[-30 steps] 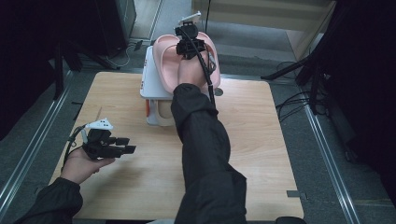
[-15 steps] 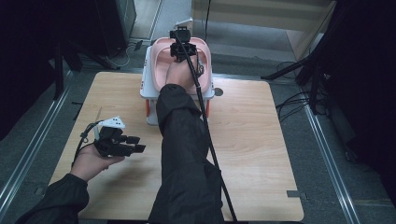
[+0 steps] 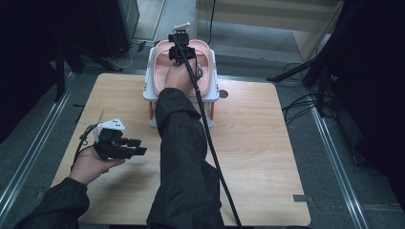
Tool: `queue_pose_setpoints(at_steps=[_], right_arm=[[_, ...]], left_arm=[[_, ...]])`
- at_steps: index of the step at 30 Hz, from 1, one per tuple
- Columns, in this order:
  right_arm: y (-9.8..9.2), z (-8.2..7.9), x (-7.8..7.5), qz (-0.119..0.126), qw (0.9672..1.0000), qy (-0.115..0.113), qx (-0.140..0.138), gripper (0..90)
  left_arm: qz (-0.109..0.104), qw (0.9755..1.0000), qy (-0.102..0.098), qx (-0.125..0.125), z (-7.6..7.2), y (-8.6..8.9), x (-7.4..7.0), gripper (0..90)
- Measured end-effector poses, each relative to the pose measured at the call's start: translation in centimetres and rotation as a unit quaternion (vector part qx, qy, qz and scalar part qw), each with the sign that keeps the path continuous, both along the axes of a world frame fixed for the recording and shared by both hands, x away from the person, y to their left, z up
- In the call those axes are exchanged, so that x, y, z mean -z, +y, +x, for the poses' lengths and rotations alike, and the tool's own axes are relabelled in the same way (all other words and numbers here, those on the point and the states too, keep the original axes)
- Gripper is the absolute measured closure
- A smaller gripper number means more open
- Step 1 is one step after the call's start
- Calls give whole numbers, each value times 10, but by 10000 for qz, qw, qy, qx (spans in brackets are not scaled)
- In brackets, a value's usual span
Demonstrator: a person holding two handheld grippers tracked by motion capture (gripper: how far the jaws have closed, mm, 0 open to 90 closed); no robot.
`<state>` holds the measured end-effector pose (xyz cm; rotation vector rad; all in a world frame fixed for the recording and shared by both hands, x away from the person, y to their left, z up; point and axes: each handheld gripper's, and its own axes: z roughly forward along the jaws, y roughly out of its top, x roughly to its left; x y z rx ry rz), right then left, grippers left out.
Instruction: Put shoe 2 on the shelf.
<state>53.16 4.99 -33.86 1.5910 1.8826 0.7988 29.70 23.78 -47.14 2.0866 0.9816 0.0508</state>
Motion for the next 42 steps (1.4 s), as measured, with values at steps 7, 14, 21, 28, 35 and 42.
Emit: queue_pose_setpoints(at_steps=[7, 14, 21, 28, 35, 42], right_arm=[[-5, -1, 4, 162, 9997, 86, -156, 522], [-13, -20, 2, 194, 9980, 3, -595, 462], [-30, -43, -3, 193, 9950, -90, -975, 461], [-43, -71, -8, 335, 9893, -158, -1414, 461], [-62, -95, -7, 563, 9809, -207, -1851, 492], [-80, -121, -2, 660, 9703, -200, -2317, 501]], left_arm=[[40, 10000, 20, 34, 1, -4, 2, 519], [-11, 9999, 48, -89, 1, 1, 3, 511], [-96, 9998, -16, -187, -2, 3, 2, 496], [-74, 9997, 22, -218, 1, 2, 4, 475], [-12, 9996, 27, -270, -1, 7, 5, 462], [-18, 9995, 23, -304, 0, 9, 7, 457]])
